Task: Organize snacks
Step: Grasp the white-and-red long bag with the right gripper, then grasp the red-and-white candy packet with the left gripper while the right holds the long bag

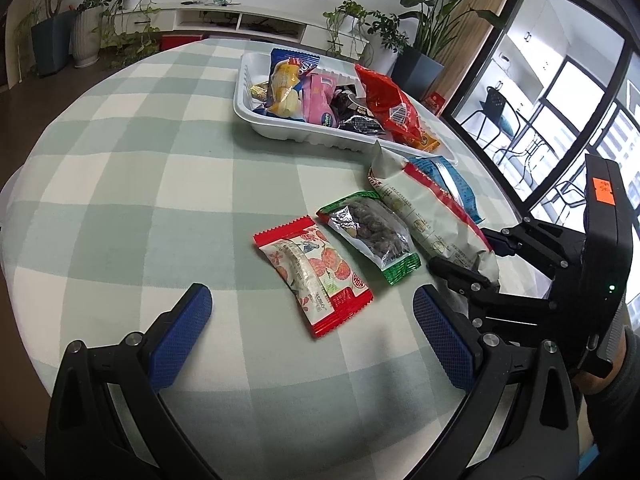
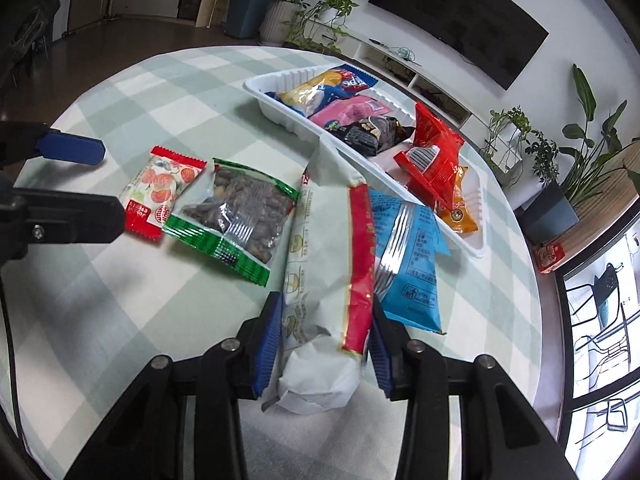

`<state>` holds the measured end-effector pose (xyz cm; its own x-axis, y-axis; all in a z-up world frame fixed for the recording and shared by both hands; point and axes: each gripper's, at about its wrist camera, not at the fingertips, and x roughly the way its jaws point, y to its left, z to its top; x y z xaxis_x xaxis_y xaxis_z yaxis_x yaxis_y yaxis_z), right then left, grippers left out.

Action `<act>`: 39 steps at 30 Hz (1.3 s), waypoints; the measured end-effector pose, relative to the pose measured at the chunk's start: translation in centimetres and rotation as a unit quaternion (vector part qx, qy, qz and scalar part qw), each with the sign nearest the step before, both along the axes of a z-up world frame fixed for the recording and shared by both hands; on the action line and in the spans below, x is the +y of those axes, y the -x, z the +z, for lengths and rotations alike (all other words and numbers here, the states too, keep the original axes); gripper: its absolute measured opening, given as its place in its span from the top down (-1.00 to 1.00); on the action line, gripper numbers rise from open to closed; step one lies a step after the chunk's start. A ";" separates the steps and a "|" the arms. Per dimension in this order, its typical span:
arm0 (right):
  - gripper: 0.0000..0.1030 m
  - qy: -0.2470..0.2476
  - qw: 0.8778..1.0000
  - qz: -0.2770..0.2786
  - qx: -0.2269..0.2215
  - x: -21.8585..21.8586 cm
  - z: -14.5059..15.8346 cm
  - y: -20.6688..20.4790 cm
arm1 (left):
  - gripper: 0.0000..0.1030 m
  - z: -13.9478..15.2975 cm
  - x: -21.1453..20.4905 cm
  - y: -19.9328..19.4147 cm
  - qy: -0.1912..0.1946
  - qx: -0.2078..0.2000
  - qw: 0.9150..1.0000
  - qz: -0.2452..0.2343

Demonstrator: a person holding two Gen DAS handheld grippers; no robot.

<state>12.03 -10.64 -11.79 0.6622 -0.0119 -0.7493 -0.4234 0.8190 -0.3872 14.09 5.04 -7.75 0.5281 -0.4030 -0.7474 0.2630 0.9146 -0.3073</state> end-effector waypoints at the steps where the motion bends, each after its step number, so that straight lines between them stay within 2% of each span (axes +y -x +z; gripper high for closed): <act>1: 0.25 0.000 1.000 0.001 0.001 0.2 -0.1 0.0 | -0.97 0.0 -0.2 -0.2 -0.006 0.002 1.000 -0.003; 6: 0.32 -0.019 1.000 -0.003 0.009 0.0 -0.1 -0.2 | -0.97 -0.4 -1.0 -1.1 -0.030 0.012 0.999 -0.014; 9: 0.33 -0.051 0.998 -0.018 0.021 -0.7 0.1 -0.4 | -0.97 -0.2 -1.1 -2.0 -0.037 0.013 0.999 -0.004; 17: 0.34 -0.082 0.996 -0.026 0.027 -1.3 0.1 0.4 | -0.96 -0.9 -2.5 -4.0 -0.104 0.019 0.994 0.016; 18: 0.34 -0.085 0.996 -0.027 0.028 -1.3 0.1 0.5 | -0.90 -0.9 -2.6 -4.0 -0.106 0.018 0.994 0.017; 23: 0.34 -0.107 0.993 -0.028 0.033 -1.5 0.2 1.5 | -0.30 -0.8 -2.3 -4.1 -0.131 0.012 0.991 0.013; 25: 0.34 -0.117 0.992 -0.032 0.036 -1.6 0.2 1.9 | -0.16 -0.8 -2.1 -4.0 -0.141 0.012 0.990 0.012; 27: 0.34 -0.123 0.991 -0.038 0.039 -1.7 0.2 2.1 | -0.09 -0.7 -2.1 -3.8 -0.156 0.010 0.988 0.005; 30: 0.34 -0.136 0.989 -0.044 0.045 -1.8 0.3 2.5 | -0.11 -0.7 -2.7 -3.7 -0.183 0.008 0.983 -0.012; 33: 0.34 -0.141 0.987 -0.050 0.051 -1.9 0.2 2.4 | -0.14 -0.7 -2.6 -4.1 -0.184 0.013 0.983 -0.023; 34: 0.34 -0.150 0.986 -0.054 0.056 -2.2 0.2 2.3 | -0.09 -0.7 -2.6 -4.1 -0.182 0.012 0.983 -0.029; 37: 0.35 -0.182 0.979 -0.066 0.071 -3.1 0.3 2.0 | 0.37 -0.5 -3.3 -3.4 -0.187 0.001 0.981 -0.053; 39: 0.35 -0.197 0.975 -0.072 0.075 -3.7 0.4 2.0 | 0.41 -0.5 -3.7 -3.0 -0.196 -0.007 0.979 -0.062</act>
<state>10.04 -14.32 -11.40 0.5567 0.2117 -0.8033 -0.3218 0.9465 0.0264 17.11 1.31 -8.26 0.5044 -0.1494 -0.8504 0.3818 0.9220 0.0644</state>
